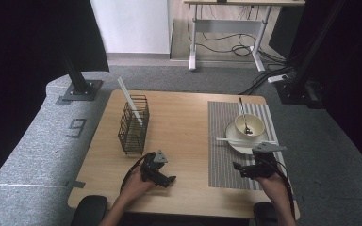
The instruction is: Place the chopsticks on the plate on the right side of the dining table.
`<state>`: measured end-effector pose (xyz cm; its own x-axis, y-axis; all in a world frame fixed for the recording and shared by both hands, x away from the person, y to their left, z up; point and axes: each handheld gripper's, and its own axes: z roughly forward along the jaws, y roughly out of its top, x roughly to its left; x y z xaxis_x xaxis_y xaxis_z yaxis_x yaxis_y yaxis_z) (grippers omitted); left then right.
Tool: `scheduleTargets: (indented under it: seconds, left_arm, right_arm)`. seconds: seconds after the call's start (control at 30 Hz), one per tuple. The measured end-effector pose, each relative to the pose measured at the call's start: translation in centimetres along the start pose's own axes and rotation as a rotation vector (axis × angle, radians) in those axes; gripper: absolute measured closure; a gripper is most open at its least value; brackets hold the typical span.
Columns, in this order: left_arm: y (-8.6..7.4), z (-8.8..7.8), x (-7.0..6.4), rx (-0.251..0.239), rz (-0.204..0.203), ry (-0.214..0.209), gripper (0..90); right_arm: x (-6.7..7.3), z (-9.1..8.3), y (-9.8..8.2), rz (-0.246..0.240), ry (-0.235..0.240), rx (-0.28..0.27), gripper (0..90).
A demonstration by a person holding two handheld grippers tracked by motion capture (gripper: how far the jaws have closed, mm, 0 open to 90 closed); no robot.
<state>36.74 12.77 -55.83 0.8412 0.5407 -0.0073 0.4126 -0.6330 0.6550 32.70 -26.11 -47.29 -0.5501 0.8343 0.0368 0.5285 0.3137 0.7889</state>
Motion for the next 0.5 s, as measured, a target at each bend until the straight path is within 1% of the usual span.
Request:
scheduleTargets:
  seconds: [0.17,0.27,0.37,0.43,0.5]
  left_arm:
    - [0.0,0.0,0.0,0.0,0.0,0.0,0.0]
    - [0.0,0.0,0.0,0.0,0.0,0.0,0.0]
    - [0.0,0.0,0.0,0.001,0.001,0.0,0.0]
    - [0.0,0.0,0.0,0.001,0.001,0.0,0.0]
    - [0.0,0.0,0.0,0.001,-0.001,0.0,0.0]
  right_arm:
    - [1.4,2.0,0.4,-0.013,0.049,0.02,0.8]
    - [2.1,3.3,0.3,-0.049,0.043,0.054,0.4]
    - [2.5,4.7,-0.1,-0.071,0.039,0.093,0.3]
    - [2.5,5.3,-0.4,-0.079,0.042,0.103,0.3]
    - [2.4,6.0,-0.9,-0.065,0.048,0.105,0.2]
